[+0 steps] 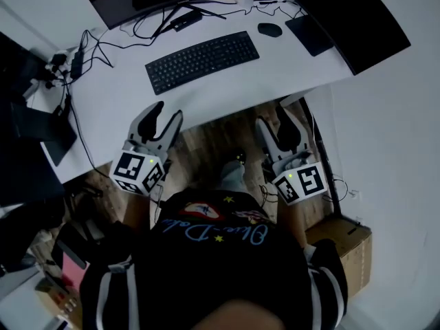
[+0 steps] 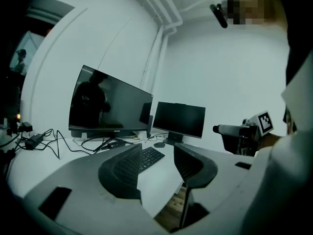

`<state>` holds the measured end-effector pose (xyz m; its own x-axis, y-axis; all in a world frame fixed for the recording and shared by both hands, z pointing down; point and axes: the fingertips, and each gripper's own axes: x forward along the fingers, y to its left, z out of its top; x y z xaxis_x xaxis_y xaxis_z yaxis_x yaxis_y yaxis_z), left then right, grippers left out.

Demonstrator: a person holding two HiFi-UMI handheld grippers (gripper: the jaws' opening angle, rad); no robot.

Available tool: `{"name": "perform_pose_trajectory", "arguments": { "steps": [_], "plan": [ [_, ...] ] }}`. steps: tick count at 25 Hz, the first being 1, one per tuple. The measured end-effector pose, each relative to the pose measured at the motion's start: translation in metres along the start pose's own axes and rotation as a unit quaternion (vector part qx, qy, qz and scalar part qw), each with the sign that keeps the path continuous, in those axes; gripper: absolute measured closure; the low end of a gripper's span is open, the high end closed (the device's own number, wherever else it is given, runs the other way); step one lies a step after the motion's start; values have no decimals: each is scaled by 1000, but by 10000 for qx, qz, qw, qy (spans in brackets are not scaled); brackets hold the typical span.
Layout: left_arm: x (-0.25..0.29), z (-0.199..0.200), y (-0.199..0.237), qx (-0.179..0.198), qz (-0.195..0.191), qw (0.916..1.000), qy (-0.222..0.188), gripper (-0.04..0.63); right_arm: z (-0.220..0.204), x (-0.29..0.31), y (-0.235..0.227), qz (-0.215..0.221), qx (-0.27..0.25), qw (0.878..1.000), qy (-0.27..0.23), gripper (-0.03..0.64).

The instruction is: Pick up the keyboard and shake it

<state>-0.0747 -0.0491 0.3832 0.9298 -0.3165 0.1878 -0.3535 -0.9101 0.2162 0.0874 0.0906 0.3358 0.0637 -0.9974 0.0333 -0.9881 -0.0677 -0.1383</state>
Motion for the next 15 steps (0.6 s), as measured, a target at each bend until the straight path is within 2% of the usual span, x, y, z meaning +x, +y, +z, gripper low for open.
{"name": "perform_pose_trajectory", "arguments": {
  "steps": [8,15],
  "plan": [
    [58,-7,-1,-54,643,9979,30,416,-11,30,-72,514,149,9986,34,437],
    [88,-3,10,-130,1227,9924,17,416,-7,64,-113,967,165,9951,134,436]
  ]
}}
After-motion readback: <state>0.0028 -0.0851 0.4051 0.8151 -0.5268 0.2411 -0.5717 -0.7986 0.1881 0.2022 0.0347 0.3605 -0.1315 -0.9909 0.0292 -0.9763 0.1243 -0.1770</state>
